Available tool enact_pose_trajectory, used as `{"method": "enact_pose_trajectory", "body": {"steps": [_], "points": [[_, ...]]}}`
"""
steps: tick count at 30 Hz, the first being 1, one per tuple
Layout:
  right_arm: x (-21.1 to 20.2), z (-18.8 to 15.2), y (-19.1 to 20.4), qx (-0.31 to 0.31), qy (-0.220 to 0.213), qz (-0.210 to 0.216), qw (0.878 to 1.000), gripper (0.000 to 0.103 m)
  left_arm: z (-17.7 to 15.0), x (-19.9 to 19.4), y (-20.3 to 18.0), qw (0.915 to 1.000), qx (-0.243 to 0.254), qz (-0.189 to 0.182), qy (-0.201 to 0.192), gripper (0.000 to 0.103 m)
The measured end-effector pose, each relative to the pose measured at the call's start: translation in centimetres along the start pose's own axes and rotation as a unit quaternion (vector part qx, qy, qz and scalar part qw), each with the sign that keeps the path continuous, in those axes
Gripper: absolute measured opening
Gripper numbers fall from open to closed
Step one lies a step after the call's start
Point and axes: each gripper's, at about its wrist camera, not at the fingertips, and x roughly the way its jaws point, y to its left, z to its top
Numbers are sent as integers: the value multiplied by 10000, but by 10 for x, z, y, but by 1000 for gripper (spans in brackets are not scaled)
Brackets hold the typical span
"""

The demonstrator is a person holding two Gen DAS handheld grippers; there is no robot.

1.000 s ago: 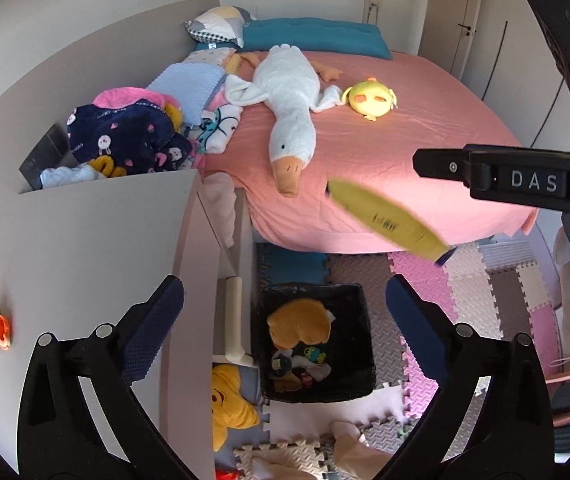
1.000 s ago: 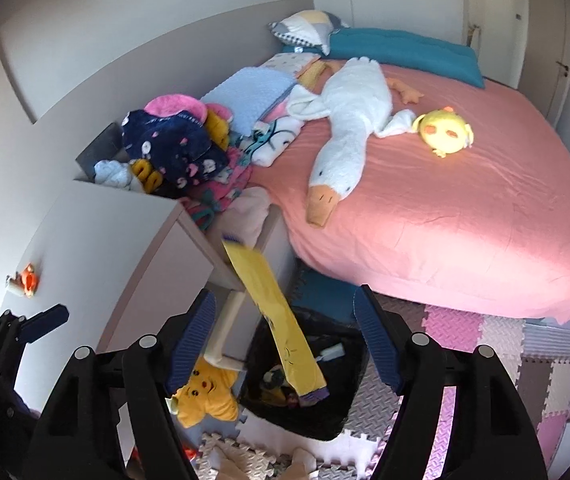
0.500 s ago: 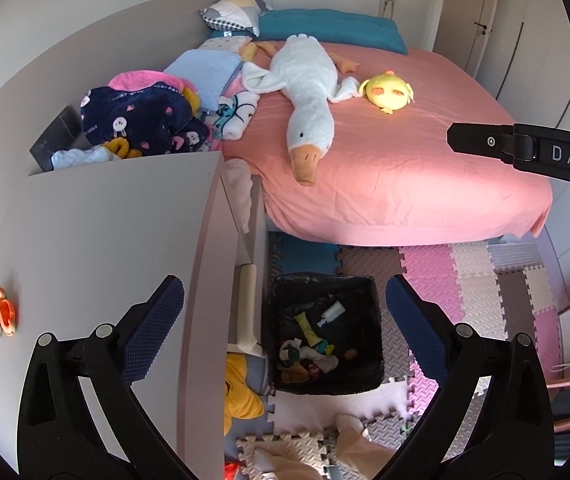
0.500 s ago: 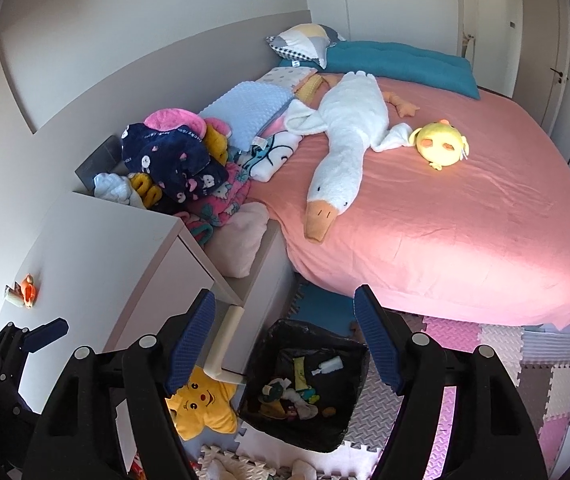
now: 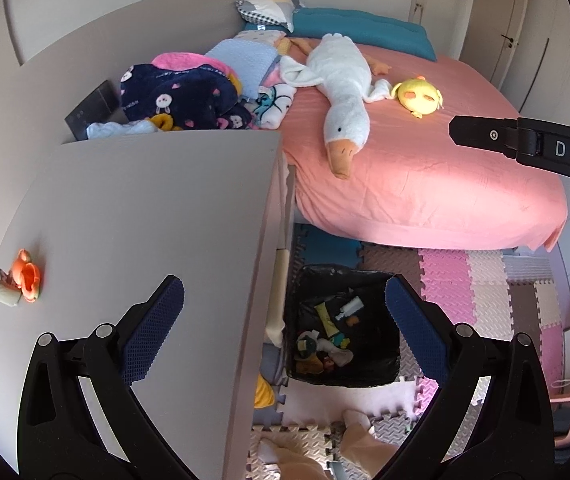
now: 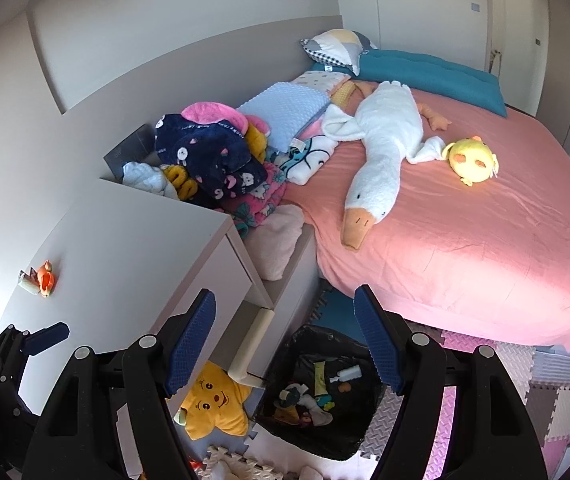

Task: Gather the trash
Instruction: 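Move both open tools back over the desk toward the orange toy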

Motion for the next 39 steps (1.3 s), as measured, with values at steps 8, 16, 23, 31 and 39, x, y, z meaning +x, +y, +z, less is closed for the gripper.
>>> {"method": "enact_pose_trajectory", "body": {"steps": [8, 16, 23, 31, 39], "points": [[11, 0, 44, -261, 81, 276, 9992, 72, -17, -10, 42, 9991, -331, 258, 9, 97], [20, -1, 84, -535, 186, 468, 9973, 72, -34, -20, 77, 9970, -635, 439, 19, 97], [28, -2, 115, -758, 245, 629, 9948, 72, -49, -27, 105, 9941, -907, 594, 20, 97], [40, -5, 157, -1019, 245, 833, 9910, 72, -65, -35, 139, 9892, -1192, 856, 41, 97], [56, -7, 201, -1259, 363, 1045, 9859, 72, -80, -43, 179, 9827, -1487, 1104, 19, 97]]}}
